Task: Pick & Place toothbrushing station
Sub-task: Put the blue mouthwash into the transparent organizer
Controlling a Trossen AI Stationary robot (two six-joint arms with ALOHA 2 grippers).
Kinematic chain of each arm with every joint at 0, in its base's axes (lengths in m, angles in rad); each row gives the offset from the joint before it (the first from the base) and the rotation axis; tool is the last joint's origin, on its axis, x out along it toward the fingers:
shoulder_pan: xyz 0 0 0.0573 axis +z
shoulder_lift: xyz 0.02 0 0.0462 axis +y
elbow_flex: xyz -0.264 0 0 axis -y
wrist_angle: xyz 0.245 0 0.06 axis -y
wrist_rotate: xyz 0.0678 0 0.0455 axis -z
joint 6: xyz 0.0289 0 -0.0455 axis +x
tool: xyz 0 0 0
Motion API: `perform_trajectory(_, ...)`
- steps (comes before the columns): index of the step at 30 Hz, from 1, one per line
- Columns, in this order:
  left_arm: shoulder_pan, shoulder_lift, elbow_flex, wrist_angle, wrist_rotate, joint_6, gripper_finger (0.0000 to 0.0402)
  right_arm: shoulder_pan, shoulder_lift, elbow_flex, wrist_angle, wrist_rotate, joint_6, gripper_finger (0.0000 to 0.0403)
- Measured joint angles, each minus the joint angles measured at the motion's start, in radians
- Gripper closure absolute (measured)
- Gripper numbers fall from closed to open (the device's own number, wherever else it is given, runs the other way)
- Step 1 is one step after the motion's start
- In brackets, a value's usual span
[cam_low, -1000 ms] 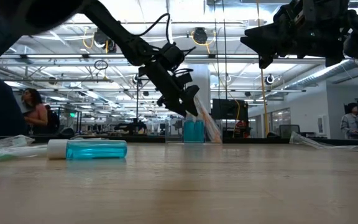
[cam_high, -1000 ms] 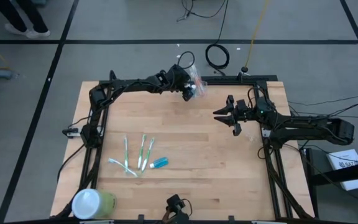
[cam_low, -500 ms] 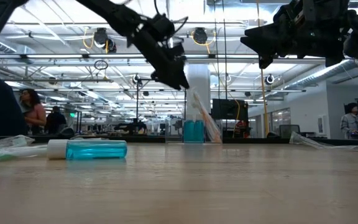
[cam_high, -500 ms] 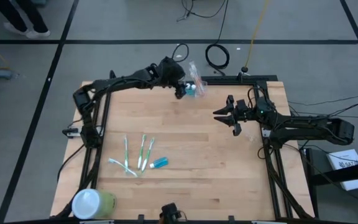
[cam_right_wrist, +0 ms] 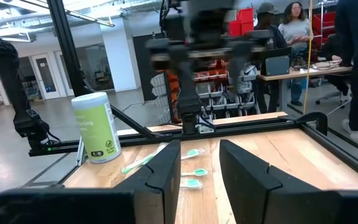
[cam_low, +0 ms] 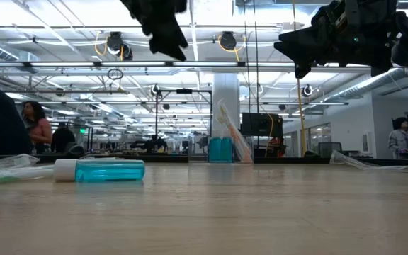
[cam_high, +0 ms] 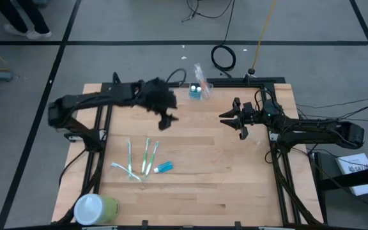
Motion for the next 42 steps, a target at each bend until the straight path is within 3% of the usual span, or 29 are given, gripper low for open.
perform_trajectory(3, -0.108, -0.110, -0.151, 0.107, -0.062, -0.066, 0.0128, 0.000, 0.000, 0.000, -0.002, 0.000, 0.001, 0.0299)
perform_trajectory(9, -0.330, -0.293, -0.479, 0.236, -0.303, -0.324, 0.0128, 0.000, 0.000, 0.000, -0.008, 0.000, 0.001, 0.0299)
perform_trajectory(14, -0.476, -0.320, -0.726, 0.400, -0.280, -0.647, 0.0128, 0.000, 0.000, 0.000, -0.006, 0.000, 0.001, 0.0299)
perform_trajectory(17, -0.547, -0.268, -0.798, 0.548, -0.241, -0.751, 0.0128, 0.000, 0.000, 0.000, -0.006, 0.000, 0.002, 0.0299)
perform_trajectory(21, -0.622, -0.179, -0.754, 0.551, -0.244, -0.793, 0.0128, 0.000, 0.000, 0.000, 0.009, 0.000, 0.019, 0.0299)
perform_trajectory(31, -0.658, 0.098, -0.502, 0.250, -0.254, -0.750, 0.0128, 0.000, 0.000, 0.000, 0.024, 0.001, 0.027, 0.0299)
perform_trajectory(42, -0.638, 0.202, -0.467, 0.204, -0.216, -0.780, 0.0128, 0.000, 0.000, 0.000, 0.023, 0.001, 0.027, 0.0299)
